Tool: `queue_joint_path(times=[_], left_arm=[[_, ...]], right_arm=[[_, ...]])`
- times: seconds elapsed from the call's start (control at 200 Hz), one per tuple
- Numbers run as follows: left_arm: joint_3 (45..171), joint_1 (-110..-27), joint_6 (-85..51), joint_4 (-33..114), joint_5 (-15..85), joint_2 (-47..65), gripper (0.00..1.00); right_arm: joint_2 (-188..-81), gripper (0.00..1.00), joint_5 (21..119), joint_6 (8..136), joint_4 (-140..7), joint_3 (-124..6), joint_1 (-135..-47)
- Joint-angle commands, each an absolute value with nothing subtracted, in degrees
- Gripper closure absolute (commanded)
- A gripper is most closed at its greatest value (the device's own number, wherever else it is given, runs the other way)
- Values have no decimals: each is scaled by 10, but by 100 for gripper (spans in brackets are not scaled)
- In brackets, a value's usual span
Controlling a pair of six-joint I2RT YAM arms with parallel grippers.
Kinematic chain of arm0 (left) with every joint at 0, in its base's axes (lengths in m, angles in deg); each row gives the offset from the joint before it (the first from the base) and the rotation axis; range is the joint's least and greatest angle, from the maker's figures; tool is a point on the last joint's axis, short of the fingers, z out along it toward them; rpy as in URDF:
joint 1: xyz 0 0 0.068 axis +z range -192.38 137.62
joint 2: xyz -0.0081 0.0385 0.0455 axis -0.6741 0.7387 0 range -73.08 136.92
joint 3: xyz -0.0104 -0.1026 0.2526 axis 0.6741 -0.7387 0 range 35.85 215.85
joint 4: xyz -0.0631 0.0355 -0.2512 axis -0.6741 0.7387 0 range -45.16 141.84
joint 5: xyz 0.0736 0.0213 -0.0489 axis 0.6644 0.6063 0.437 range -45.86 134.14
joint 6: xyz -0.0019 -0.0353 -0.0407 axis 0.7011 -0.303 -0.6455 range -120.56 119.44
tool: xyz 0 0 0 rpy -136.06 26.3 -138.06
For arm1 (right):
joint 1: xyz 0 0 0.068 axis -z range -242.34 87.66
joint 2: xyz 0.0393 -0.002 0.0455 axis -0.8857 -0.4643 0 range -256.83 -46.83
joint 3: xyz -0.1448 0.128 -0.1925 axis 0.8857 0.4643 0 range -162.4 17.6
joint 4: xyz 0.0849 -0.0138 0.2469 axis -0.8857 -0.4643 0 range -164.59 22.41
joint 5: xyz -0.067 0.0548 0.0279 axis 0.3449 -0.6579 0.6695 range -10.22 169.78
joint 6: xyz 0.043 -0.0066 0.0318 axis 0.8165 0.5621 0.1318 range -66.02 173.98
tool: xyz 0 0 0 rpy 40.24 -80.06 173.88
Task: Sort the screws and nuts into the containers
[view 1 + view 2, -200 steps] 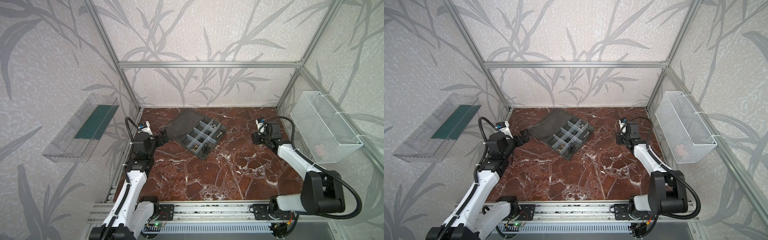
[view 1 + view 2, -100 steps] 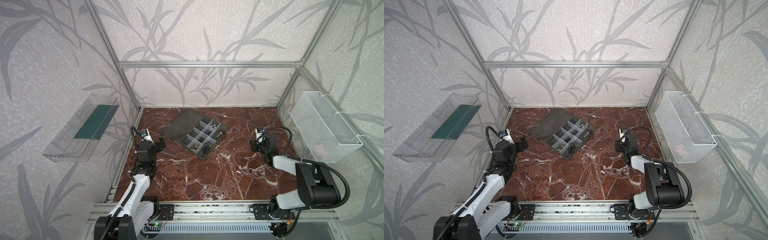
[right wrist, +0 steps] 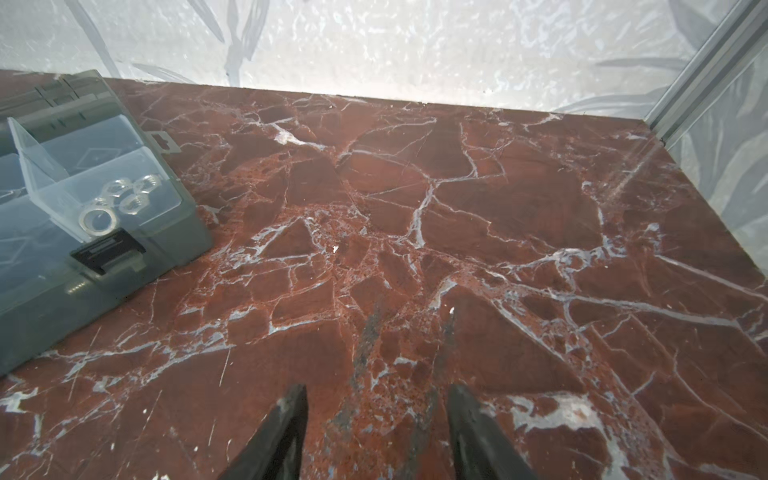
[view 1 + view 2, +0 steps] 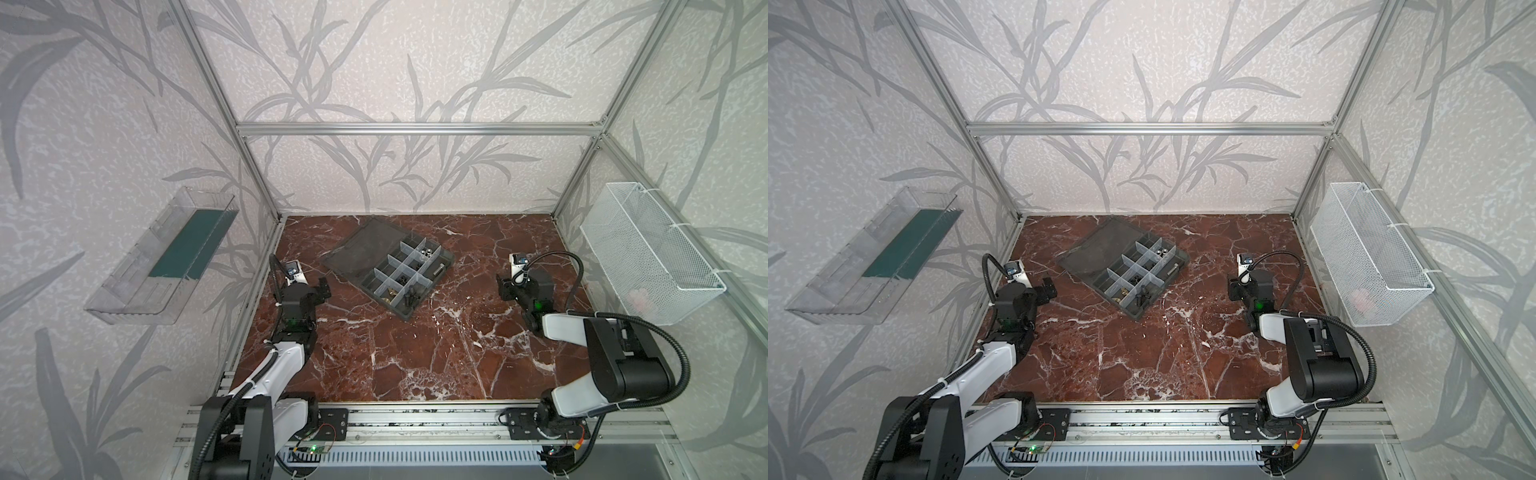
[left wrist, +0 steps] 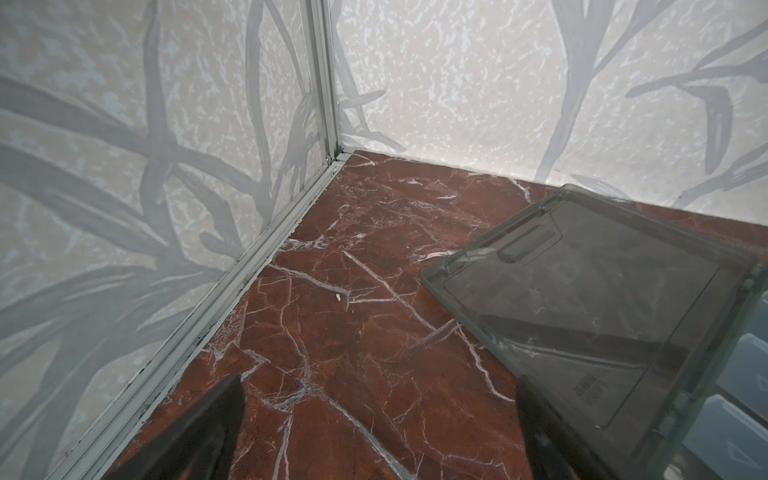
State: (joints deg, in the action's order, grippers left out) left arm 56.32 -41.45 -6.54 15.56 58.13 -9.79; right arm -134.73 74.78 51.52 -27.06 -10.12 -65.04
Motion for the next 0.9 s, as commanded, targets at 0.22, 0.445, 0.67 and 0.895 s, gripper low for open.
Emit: queue_joint_path(times=[0.22, 0.445, 0.67, 0.895], left_arm=[[520, -411, -34, -17, 580, 4, 1], [524, -411, -47, -87, 578, 63, 0], [516, -411, -51, -212, 589, 174, 0], [535, -412, -59, -166, 610, 166, 1]], right_arm=[[-1361, 32, 750, 508, -160, -56, -653], [-1375, 0, 746, 504, -120, -40, -656], [-1376, 1, 746, 505, -119, -40, -656], [-1376, 1, 746, 504, -118, -40, -656]])
